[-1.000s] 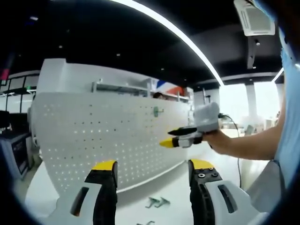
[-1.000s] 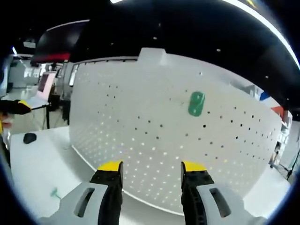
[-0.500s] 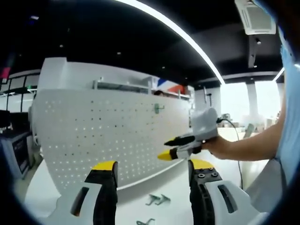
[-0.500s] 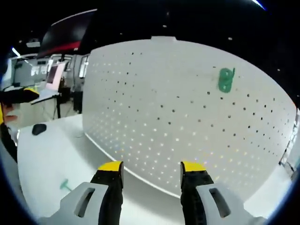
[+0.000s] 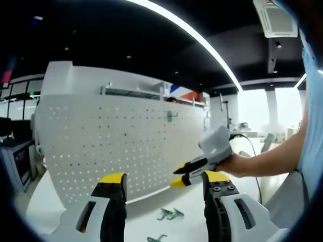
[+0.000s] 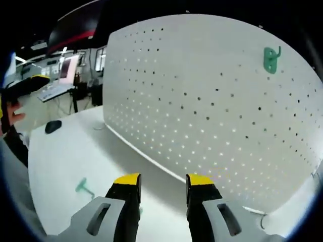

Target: Insert the hook assembly into the mounting plate slot until the hook locks in place.

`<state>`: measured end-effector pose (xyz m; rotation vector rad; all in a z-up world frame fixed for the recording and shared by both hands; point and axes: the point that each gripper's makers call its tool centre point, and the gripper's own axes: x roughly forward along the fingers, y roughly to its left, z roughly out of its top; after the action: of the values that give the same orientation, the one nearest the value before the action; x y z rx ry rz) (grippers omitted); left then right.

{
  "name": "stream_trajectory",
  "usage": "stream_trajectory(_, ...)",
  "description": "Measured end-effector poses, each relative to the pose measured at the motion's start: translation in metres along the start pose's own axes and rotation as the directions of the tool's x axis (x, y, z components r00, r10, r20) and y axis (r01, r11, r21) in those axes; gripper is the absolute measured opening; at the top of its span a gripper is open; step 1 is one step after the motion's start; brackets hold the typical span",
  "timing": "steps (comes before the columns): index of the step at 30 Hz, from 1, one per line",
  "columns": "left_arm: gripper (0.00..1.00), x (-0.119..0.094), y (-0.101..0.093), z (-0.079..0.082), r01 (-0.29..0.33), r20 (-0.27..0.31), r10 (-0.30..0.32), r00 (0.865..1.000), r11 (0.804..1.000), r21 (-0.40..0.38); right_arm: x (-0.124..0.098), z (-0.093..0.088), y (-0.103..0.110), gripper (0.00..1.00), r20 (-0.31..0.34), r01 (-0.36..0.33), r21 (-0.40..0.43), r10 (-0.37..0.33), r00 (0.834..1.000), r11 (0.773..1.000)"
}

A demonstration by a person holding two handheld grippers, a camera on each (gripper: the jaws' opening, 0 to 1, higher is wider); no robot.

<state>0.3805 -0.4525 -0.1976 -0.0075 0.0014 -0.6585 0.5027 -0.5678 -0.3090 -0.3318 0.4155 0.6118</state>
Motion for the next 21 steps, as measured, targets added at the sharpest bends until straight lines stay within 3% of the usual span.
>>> stream_trajectory(7,0.62,-0.001,0.001,0.000,0.000,0.002,0.000,1.000,1.000,-0.003,0.008,-0.016,0.025,0.24,-0.055,-0.132,0.051,0.134,0.989,0.990)
stream_trajectory(21,0.62,0.001,0.001,-0.004,0.006,-0.006,-0.006,1.000,1.000,-0.008,0.021,-0.039,0.044,0.12,-0.121,-0.223,0.106,0.235,0.964,0.969)
